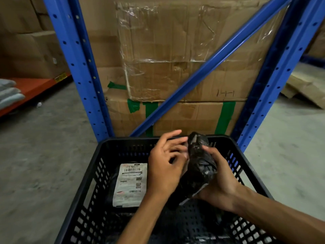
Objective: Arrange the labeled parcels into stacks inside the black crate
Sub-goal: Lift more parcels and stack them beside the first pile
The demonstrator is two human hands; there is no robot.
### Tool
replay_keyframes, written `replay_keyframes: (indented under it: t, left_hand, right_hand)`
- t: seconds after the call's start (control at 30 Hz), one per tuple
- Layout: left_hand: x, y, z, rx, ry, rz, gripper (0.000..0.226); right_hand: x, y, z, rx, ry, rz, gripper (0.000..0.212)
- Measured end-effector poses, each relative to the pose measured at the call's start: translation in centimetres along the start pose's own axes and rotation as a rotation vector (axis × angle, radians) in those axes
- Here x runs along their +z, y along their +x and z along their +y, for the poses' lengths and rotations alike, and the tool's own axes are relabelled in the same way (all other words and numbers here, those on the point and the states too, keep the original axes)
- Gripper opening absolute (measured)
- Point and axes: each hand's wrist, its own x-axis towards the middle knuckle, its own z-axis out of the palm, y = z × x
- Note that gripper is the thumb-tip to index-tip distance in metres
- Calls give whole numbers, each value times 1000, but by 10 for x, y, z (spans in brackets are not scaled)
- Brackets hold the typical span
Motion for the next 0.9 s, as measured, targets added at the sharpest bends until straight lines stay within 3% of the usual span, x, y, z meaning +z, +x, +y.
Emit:
replay_keyframes:
  t: [0.07,0.1,0.17,0.23,0.33,0.47,0.67,0.77,0.83,0.9]
  left_hand:
    - [-1,-5,-7,-117,233,158,68]
    - [-3,-7,-7,-288,288,144,88]
    - [-8,-9,-8,-653,215,6,120]
    - [-13,-11,-10,-812,74,-139,111]
    - [-18,-12,-18,-804,44,-178,63]
    - [-18,-17,-36,-815,2,-131,62]
    - [-19,-14,-54,-793,7,90,33]
    - [-20,-13,-56,-833,53,84,39]
    - [-23,-18,-56,-863,24,53,45]
    - [-28,-23,-55,-844,-19,31,73]
  right_hand:
    - [-5,0,-4,-40,9,7,65]
    - [-7,-1,-7,-57,19,20,66]
    - [-11,0,-13,-92,39,39,65]
    - [-12,3,-18,-125,40,44,57]
    - [-19,10,-21,-149,-47,97,49]
    - [-35,14,-21,-125,-153,180,47]
    - [-63,20,-17,-22,-371,352,46]
    - [-69,21,-13,-8,-427,384,45]
    - [-66,17,-18,7,-469,284,45]
    - [-62,12,-29,33,-570,166,39]
